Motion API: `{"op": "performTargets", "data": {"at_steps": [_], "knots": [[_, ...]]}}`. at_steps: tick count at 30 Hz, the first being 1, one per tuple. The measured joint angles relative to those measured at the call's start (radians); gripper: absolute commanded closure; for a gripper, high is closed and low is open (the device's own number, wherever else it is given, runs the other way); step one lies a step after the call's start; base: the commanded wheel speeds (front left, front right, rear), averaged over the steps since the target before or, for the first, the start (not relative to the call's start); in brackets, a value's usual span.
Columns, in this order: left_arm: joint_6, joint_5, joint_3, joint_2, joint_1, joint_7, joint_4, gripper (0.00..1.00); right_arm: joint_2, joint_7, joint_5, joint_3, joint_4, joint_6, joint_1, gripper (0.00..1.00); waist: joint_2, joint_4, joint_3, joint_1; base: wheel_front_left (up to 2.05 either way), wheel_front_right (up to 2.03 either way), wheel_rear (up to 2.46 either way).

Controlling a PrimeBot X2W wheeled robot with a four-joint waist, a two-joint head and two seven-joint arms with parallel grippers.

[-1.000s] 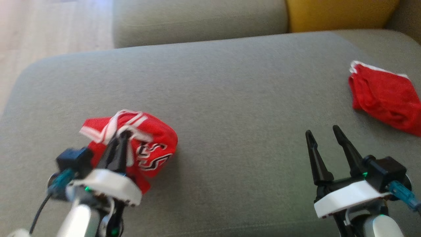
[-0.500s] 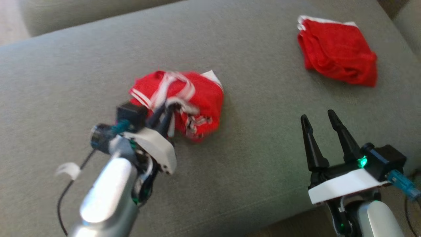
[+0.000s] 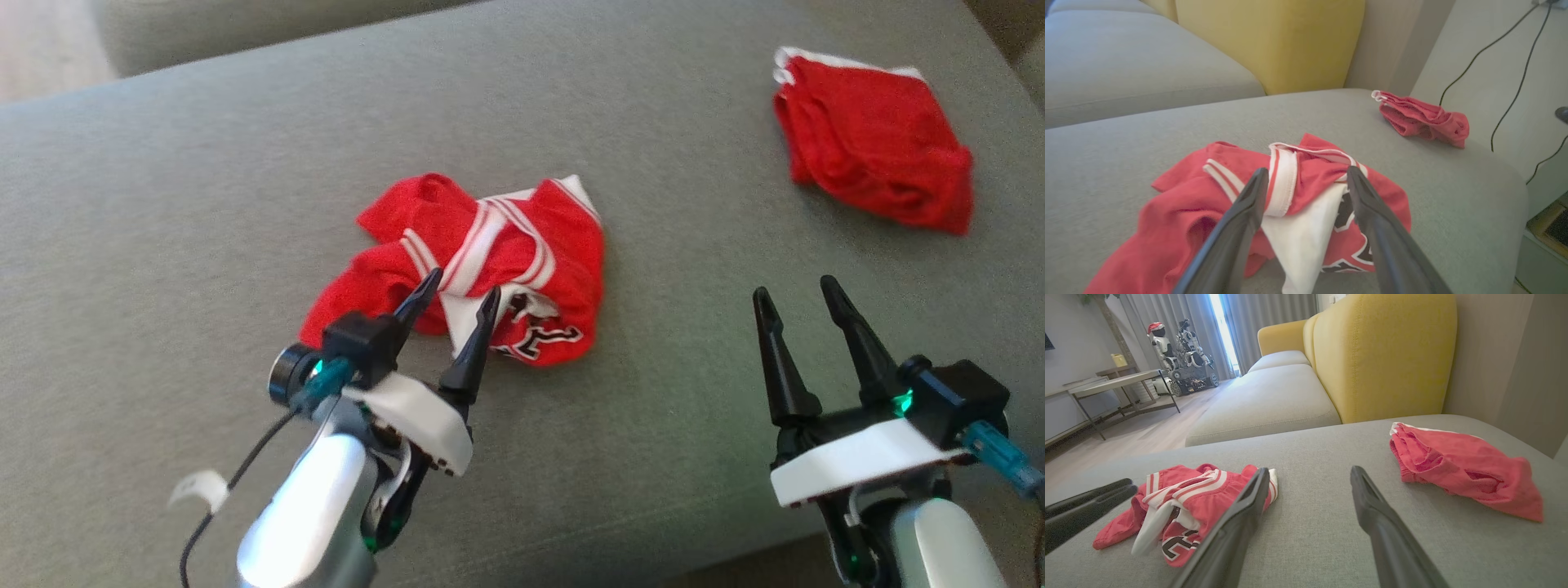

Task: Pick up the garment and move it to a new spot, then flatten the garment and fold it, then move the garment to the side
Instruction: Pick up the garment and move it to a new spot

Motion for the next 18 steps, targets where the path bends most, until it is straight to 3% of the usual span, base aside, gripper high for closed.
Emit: {"op": "performTargets", "data": {"at_steps": [8,18], "knots": [[0.104,-0.009,0.108,0.034,0.107,-0.040,-0.122,0.00,0.000,0.032,-0.025,-0.020,-0.002,0.000,0.004,0.00,0.0000,0.117,-0.064,0.0000,0.00,0.00,0.00],[0.169,-0.017,0.218,0.114,0.235,-0.047,-0.184,0.00,0.000,0.040,-0.049,-0.028,0.016,0.000,0.048,0.00,0.0000,0.219,-0.146,0.0000,0.00,0.00,0.00]]}}
